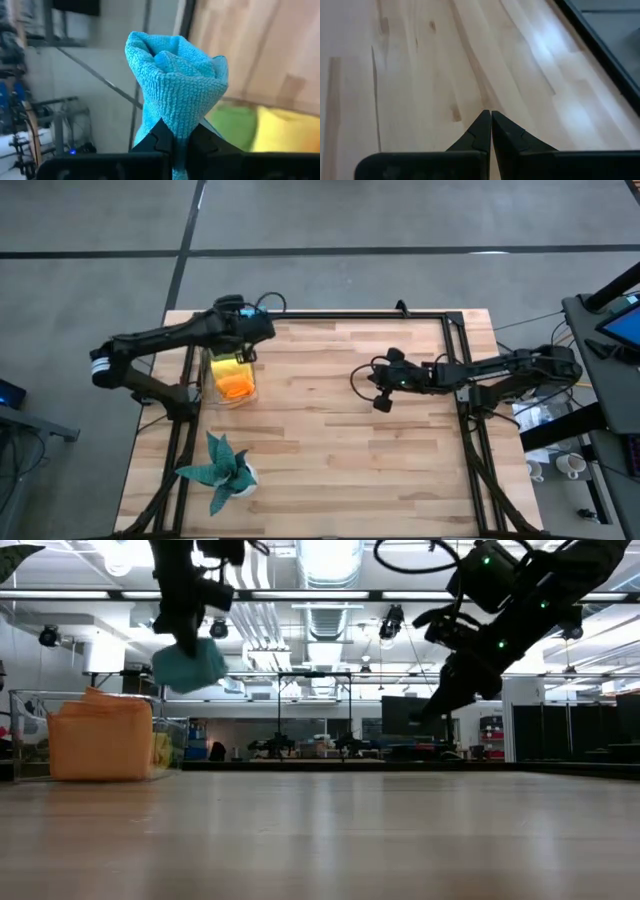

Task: Roll microfiber towels into tight, uniform cylinder then place into a basket
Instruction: Put the rolled blue microfiber towel into the transparent bin

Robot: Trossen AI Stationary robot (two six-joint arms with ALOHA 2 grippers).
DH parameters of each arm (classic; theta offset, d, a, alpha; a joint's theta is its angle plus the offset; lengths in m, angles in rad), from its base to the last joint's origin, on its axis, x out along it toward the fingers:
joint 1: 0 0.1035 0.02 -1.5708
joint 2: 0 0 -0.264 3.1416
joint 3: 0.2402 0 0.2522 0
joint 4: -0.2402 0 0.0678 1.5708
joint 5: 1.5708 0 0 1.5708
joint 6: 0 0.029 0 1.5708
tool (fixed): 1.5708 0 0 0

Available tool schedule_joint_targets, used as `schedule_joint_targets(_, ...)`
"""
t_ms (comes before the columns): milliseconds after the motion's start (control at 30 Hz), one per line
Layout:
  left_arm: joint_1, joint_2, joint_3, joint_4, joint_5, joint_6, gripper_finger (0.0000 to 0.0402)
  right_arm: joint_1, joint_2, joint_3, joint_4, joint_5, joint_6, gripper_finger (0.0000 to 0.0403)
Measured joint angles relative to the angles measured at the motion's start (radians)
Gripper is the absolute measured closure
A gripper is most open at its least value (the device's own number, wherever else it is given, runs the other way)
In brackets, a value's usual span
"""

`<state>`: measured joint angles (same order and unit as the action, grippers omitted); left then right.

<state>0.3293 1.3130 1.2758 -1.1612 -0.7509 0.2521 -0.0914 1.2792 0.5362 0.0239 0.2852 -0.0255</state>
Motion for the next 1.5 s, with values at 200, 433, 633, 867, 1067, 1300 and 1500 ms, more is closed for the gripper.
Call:
schedule_joint_targets(200, -0.01, 0.037, -0.087, -0.068, 0.068, -0.091, 0.0399, 0.0, 0.068, 0.0, 0.012, 0.003, 0.026, 0.0394)
schedule_joint_targets(433, -0.06, 0.024, -0.215, -0.206, 0.043, -0.235, 0.0399, 0.0, 0.112, 0.0, 0.013, 0.004, 0.049, 0.0394)
schedule_joint_targets(633, -0.074, 0.001, -0.323, -0.138, -0.018, -0.242, 0.0399, 0.0, 0.095, 0.0, 0.024, 0.004, 0.06, 0.0394)
schedule_joint_targets(867, -0.074, 0.005, -0.442, -0.004, -0.048, -0.247, 0.0399, 0.0, 0.082, 0.0, 0.052, 0.004, 0.056, 0.0394)
schedule_joint_targets(1067, -0.074, 0.005, -0.485, 0.027, 0.038, -0.247, 0.0399, 0.0, 0.082, 0.0, 0.075, 0.004, 0.051, 0.0394)
schedule_joint_targets(1300, -0.074, 0.005, -0.482, 0.062, 0.094, -0.249, 0.0338, 0.0, 0.082, 0.0, 0.098, 0.004, 0.051, 0.0394)
schedule_joint_targets(1500, -0.074, 0.005, -0.457, 0.054, 0.158, -0.25, 0.0283, 0.0, 0.082, 0.0, 0.1, 0.004, 0.051, 0.0394)
